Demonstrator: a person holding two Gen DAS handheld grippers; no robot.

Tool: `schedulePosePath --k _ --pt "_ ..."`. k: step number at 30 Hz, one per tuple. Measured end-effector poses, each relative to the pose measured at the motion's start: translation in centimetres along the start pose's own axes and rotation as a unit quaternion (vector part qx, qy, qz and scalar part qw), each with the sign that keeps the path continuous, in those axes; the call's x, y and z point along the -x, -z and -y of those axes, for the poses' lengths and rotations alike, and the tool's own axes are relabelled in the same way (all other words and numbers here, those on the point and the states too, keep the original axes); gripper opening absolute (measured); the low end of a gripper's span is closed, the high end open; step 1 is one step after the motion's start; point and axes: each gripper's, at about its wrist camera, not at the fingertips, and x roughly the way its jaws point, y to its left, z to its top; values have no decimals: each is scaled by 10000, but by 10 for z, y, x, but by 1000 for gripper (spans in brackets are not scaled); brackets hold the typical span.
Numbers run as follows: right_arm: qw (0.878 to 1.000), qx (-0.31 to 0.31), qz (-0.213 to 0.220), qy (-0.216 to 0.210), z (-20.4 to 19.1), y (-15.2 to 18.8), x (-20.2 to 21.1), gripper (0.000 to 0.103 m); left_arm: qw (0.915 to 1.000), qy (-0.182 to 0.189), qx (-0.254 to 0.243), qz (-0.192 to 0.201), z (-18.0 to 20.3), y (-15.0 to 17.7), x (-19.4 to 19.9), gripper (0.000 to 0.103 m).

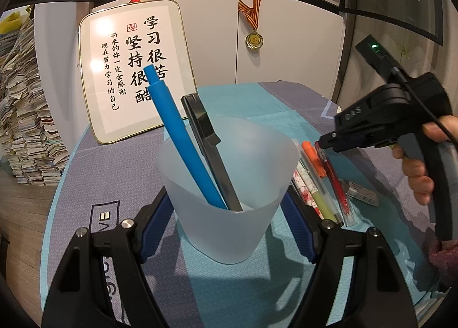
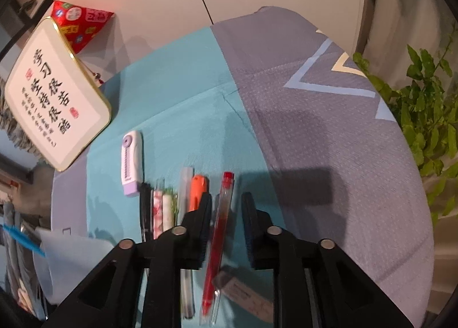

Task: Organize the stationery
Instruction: 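Lower the right gripper onto the red gel pen and lift it, then carry the red gel pen over the cup and release it inside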

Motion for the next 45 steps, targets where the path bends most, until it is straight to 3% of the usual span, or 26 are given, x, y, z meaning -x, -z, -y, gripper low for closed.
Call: schedulePosePath --k 3,10,12,16,23,28,38,45 --pt "10000 -18 -27 -7 -2 -3 -6 26 10000 2 -17 -2 -1 1 1 75" --pt "9986 293 69 436 -15 -4 -13 25 10000 -4 -54 -24 4 0 -2 75" --pt "9983 375 67 439 -17 -4 -14 12 10000 1 -53 -32 4 0 -3 75" --pt "9991 369 117 189 -17 1 -6 11 10000 13 -41 -58 4 -1 -4 75" --pt "9937 713 843 -177 -25 23 58 11 10000 13 -42 -61 4 -1 -5 75" --pt "9824 1028 1537 -276 -37 46 111 10 10000 13 -38 -67 4 -1 -4 75" --pt "9662 1235 2185 -590 -53 58 167 10 10000 13 -42 -66 4 0 -4 75" --pt "9497 1645 2503 -917 -88 62 200 10 10000 13 -42 -67 4 0 -4 75"
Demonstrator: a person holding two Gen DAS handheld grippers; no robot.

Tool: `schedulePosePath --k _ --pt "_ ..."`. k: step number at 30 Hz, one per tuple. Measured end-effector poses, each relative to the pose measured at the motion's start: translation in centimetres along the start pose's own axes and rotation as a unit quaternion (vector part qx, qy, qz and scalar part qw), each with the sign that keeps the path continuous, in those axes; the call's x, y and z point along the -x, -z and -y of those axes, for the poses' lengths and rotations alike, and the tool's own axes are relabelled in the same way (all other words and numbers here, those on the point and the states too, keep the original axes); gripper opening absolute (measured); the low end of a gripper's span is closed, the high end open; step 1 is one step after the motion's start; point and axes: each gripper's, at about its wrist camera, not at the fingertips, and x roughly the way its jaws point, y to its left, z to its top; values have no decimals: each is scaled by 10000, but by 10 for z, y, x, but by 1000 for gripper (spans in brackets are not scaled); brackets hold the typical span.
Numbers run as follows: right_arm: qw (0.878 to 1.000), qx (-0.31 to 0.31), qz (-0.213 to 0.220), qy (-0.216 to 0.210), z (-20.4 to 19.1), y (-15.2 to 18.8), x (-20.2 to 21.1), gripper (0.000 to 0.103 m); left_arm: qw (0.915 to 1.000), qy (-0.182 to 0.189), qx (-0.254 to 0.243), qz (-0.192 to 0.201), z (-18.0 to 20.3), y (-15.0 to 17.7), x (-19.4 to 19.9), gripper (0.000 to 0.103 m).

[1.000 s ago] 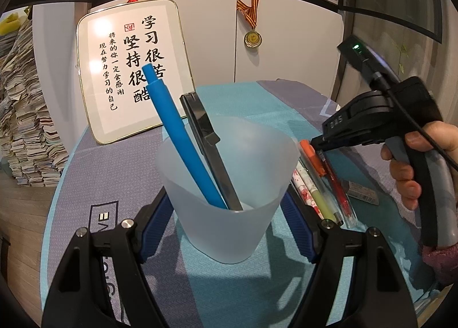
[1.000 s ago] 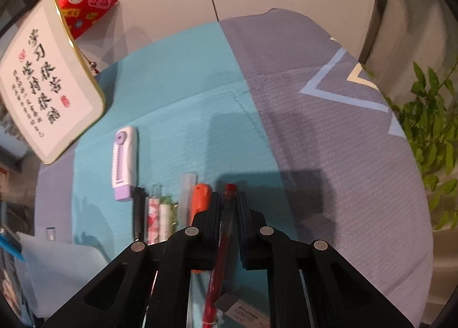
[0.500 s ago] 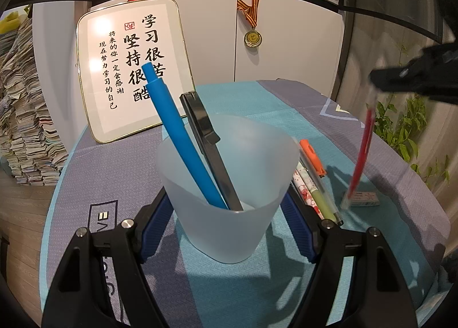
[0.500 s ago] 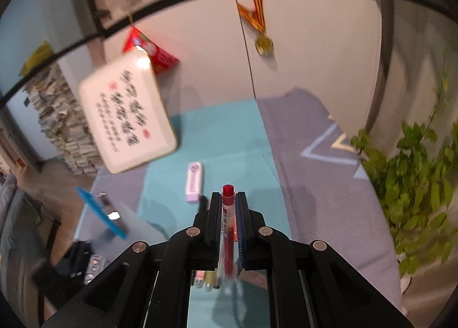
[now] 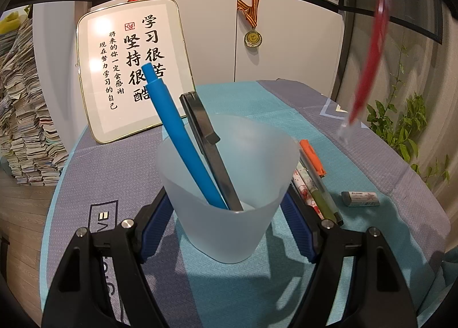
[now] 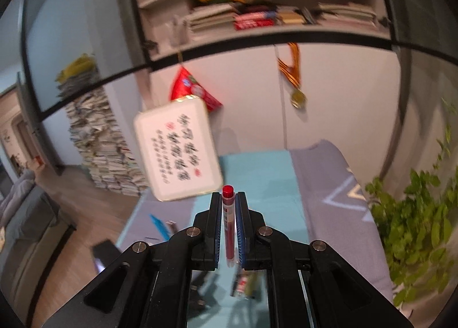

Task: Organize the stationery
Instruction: 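Carry the red gel pen over the cup and release it inside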

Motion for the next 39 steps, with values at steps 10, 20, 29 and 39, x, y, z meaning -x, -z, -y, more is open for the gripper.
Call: schedulePosePath --k 10,20,29,39 --pt "9979 429 -63 -486 -45 -1 -16 10 10000 -2 -1 1 0 0 0 75" --pt "9974 401 -465 -366 -39 14 -47 10 10000 -11 -13 9 -1 -1 0 75" --pt "9956 374 -724 -466 -38 21 -58 10 10000 -11 -15 10 -1 -1 0 75" --pt "9923 311 -1070 -541 -36 30 -71 10 10000 -12 -16 10 -1 0 0 75"
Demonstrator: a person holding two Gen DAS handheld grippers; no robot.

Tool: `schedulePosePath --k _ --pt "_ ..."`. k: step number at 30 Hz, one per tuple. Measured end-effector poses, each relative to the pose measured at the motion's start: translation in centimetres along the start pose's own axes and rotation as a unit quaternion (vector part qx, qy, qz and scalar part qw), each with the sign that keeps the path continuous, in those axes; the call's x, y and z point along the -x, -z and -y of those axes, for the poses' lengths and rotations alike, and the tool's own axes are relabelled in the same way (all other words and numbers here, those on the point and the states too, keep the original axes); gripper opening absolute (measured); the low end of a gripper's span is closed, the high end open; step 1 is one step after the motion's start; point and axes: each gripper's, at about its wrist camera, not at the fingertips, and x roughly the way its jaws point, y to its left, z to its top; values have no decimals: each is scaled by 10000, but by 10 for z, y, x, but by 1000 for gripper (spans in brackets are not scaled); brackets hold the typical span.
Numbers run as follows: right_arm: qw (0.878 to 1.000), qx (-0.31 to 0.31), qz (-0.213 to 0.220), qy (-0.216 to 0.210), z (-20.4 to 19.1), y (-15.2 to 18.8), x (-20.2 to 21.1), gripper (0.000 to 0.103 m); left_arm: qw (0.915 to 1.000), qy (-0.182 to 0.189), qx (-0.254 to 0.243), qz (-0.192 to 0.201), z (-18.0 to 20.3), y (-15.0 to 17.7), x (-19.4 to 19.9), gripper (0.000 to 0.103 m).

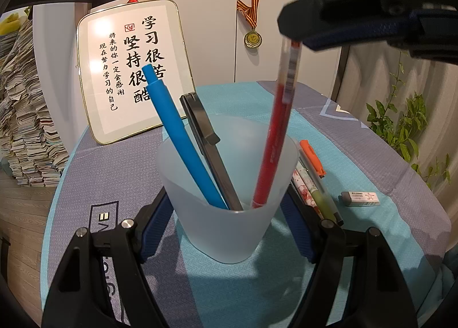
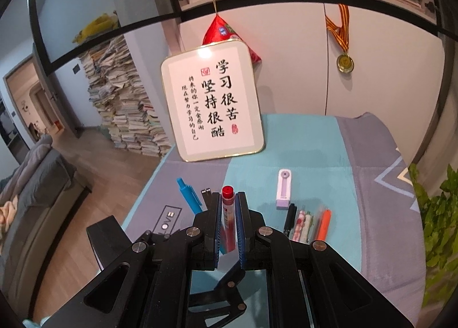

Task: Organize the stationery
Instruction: 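Carry the red gel pen over the cup and release it inside, then lower the right gripper onto the clear pen and lift it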

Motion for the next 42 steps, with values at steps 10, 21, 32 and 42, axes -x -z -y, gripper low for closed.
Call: schedulePosePath --k 10,21,32,42 --pt "9998 -142 -43 -101 7 1 3 10 10000 1 0 21 0 -1 1 75" --pt "9932 -1004 -429 402 75 21 -9 10 9999 -37 -45 134 2 0 5 75" --pt "9786 -1339 -1407 683 109 53 -62 20 9979 -73 -39 640 3 3 22 73" --pt "9711 -1453 -1704 831 114 64 -86 32 9980 -68 -65 618 3 2 22 73"
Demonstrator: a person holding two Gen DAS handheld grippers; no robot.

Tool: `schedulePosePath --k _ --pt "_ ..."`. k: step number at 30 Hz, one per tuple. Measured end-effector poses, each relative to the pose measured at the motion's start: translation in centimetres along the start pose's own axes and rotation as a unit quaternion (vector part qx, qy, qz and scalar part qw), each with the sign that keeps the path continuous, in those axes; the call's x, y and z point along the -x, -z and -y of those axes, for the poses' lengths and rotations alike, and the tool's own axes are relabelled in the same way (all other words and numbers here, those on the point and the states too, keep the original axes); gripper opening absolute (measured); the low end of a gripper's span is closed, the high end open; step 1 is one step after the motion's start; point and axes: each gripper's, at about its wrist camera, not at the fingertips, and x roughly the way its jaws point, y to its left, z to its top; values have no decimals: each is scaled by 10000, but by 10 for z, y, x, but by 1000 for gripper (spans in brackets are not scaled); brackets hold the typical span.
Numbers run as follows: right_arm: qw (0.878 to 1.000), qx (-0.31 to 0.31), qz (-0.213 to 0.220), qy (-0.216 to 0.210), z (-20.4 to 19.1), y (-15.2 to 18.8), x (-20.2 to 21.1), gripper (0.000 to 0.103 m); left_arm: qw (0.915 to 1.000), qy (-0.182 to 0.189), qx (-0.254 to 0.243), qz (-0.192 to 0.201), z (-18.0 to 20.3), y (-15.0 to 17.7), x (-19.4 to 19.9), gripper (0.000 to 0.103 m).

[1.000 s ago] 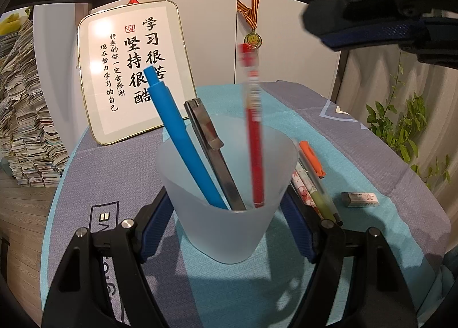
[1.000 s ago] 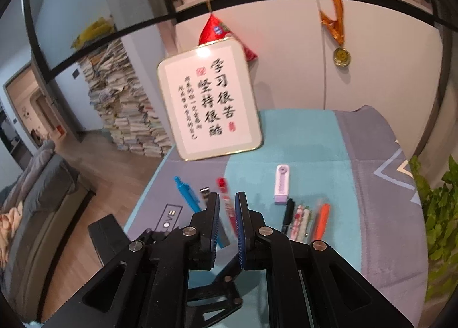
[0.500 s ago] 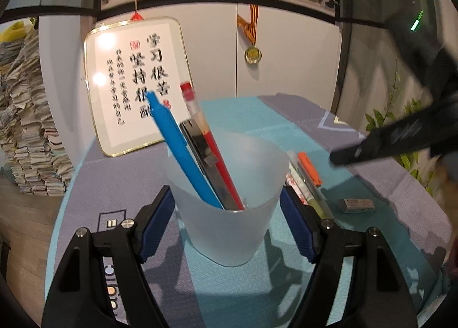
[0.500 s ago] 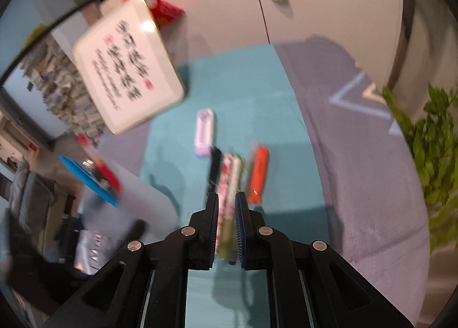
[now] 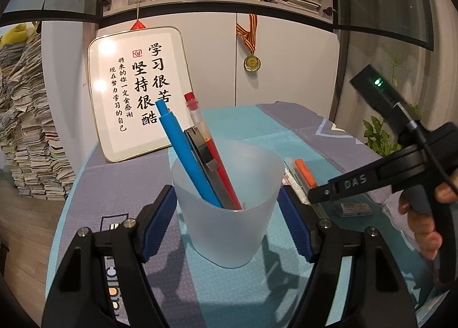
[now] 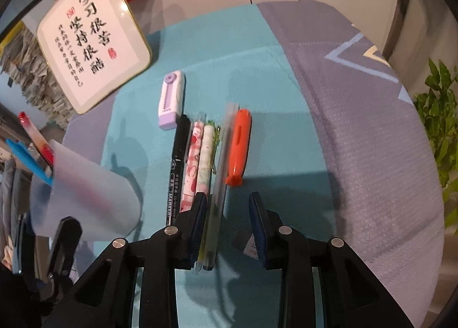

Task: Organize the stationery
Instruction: 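Lower the right gripper onto the clear pen and lift it, then carry the clear pen over the frosted cup and release it inside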

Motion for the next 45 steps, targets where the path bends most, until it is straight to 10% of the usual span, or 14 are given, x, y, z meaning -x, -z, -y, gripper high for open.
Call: schedulePosePath --k 6,9,19,31,45 --pt "9994 206 103 260 -10 -1 -5 31 10000 0 2 1 0 0 0 73" --pt "9979 438 139 451 -17 0 -7 10 10000 1 3 0 0 0 0 73" --pt "9976 667 33 -156 -14 23 26 10 10000 1 -12 -56 1 1 -2 73" --pt "9895 1302 -544 303 -1 87 44 10 10000 1 -15 -76 2 1 -3 73" --pt "9931 1097 -269 324 -11 40 16 23 10000 -3 -22 -95 2 2 -4 74"
